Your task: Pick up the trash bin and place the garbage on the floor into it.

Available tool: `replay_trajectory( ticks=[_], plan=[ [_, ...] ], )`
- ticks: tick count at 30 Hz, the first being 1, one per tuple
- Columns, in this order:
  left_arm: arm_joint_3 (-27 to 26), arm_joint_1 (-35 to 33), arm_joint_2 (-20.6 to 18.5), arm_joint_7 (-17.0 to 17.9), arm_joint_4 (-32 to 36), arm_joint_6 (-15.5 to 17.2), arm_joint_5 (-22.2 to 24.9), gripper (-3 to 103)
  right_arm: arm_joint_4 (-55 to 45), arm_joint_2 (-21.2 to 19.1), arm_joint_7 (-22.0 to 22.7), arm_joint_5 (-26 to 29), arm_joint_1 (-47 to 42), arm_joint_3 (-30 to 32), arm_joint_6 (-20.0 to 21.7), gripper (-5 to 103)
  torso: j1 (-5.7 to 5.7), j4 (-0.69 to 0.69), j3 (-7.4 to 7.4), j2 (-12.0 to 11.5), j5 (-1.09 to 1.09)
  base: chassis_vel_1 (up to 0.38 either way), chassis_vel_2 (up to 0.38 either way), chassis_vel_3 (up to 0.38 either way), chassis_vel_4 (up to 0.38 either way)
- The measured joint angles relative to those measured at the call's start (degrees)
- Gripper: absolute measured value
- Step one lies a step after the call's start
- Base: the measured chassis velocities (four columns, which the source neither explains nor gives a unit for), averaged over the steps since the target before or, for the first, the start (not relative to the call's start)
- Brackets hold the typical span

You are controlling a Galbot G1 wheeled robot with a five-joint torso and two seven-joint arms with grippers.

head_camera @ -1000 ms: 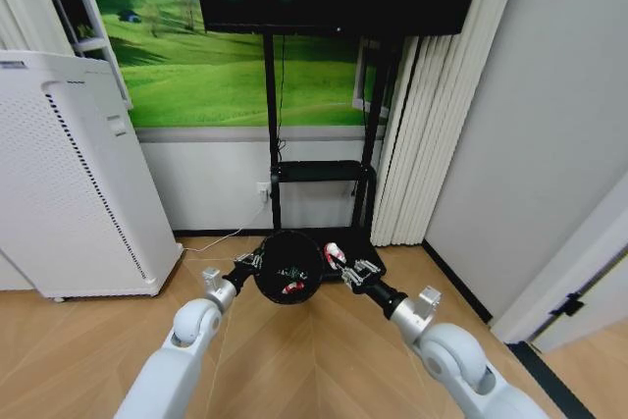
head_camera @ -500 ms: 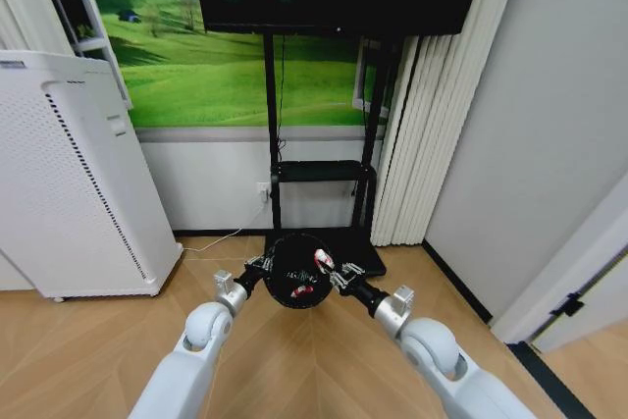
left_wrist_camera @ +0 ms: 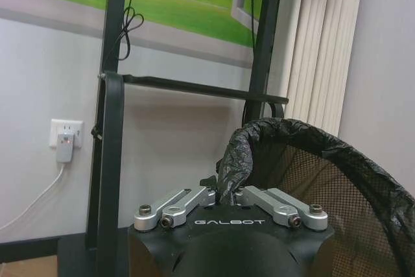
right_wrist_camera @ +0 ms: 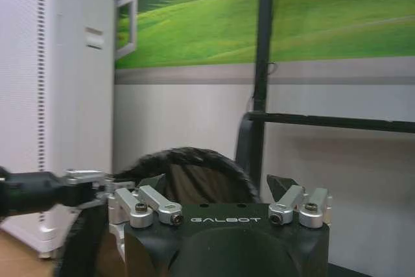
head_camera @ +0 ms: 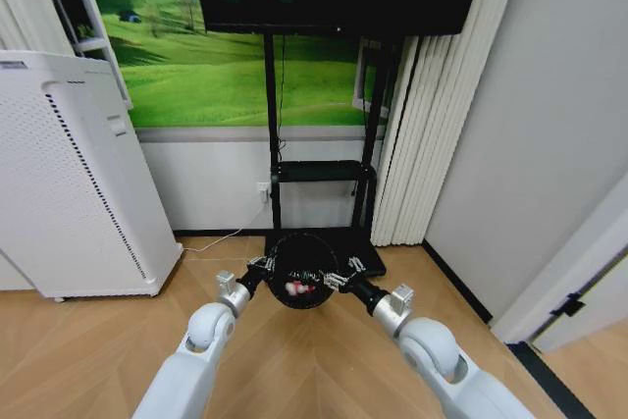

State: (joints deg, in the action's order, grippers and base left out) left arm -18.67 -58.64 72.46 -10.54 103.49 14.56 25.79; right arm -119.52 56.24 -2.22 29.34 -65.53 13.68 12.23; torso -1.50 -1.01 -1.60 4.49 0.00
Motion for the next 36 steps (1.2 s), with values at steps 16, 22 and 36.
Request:
replay_trajectory(
  ticks=[16, 22, 36],
  plan=[
    [-3.85, -4.47, -2.8, 0.0, 6.55, 0.23, 0.32, 7, 15.49, 10.96, 18.45, -7.24, -0.3, 9.72, 0.4, 100, 0.0, -0.01, 0.0, 0.0, 0.01, 0.0, 0.0, 0.0, 0.0],
    [-5.77, -6.47, -3.84, -0.24, 8.28, 0.24, 0.48, 7, 18.08, 12.26, 16.1, -8.78, -1.06, 10.24, -0.85, 100, 0.0, 0.01, 0.0, 0.0, 0.0, 0.0, 0.0, 0.0, 0.0],
    [-6.31, -6.09, -4.11, -0.51, 8.28, 0.24, 0.98, 7, 15.43, 12.0, 14.66, -8.66, -1.98, 9.79, -0.26, 100, 0.0, -0.01, 0.0, 0.0, 0.0, 0.01, -0.011, -0.009, 0.01]
  ],
)
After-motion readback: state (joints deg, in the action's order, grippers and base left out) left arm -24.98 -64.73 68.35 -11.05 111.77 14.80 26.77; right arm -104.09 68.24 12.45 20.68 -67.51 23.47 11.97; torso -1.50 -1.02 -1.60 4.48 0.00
